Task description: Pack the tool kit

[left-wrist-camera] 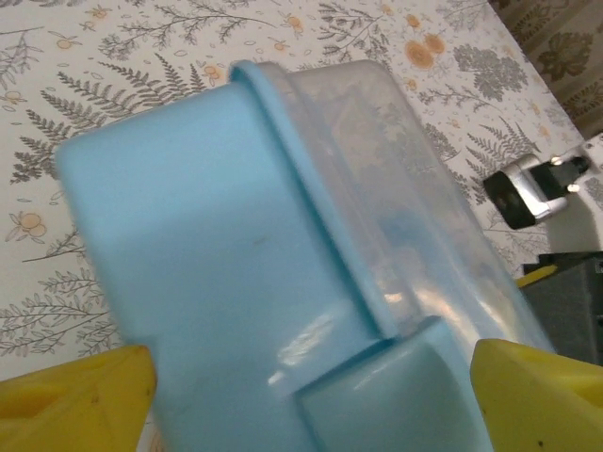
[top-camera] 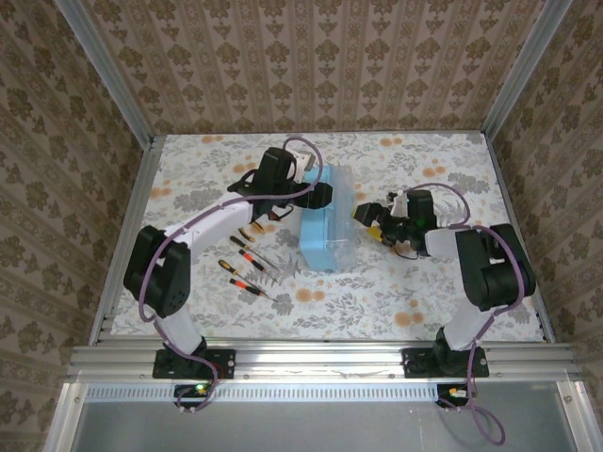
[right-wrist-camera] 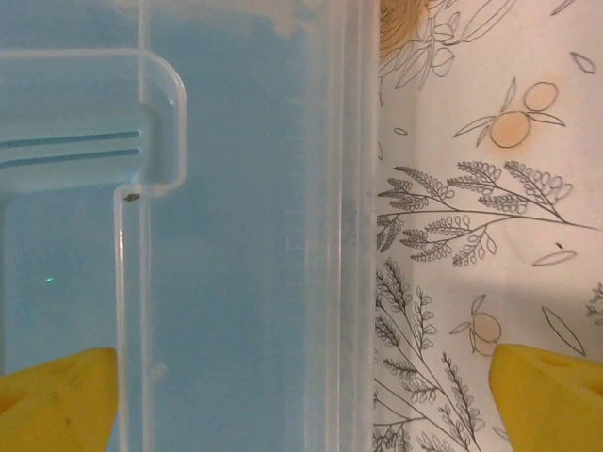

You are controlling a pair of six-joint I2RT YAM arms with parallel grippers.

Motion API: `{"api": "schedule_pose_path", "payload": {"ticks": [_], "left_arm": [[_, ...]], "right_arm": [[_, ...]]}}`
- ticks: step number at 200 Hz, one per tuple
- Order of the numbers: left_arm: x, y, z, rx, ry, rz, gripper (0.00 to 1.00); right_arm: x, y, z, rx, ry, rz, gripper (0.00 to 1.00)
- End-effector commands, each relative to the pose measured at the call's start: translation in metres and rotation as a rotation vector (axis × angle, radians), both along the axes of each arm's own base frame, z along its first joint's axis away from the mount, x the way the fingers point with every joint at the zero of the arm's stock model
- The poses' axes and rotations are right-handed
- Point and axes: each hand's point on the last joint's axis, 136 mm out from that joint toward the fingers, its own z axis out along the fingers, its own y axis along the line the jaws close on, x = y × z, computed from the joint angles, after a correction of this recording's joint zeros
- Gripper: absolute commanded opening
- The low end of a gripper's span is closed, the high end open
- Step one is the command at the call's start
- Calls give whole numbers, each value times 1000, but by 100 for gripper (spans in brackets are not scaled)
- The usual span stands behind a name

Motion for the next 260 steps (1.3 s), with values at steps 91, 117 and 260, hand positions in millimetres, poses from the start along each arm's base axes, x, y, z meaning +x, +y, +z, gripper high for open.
{"api": "schedule_pose_path", "payload": {"ticks": [91, 117, 260], "left_arm": [[-7, 16, -36, 122, 82, 19, 89], [-7, 16, -36, 121, 83, 19, 89], [-16, 16, 14, 147, 15, -8, 87]], "right_arm": [[-21, -54, 13, -350, 95, -80, 100], [-15, -57, 41, -381, 40, -74, 100], [8, -4, 116, -214, -226, 128, 100]]}}
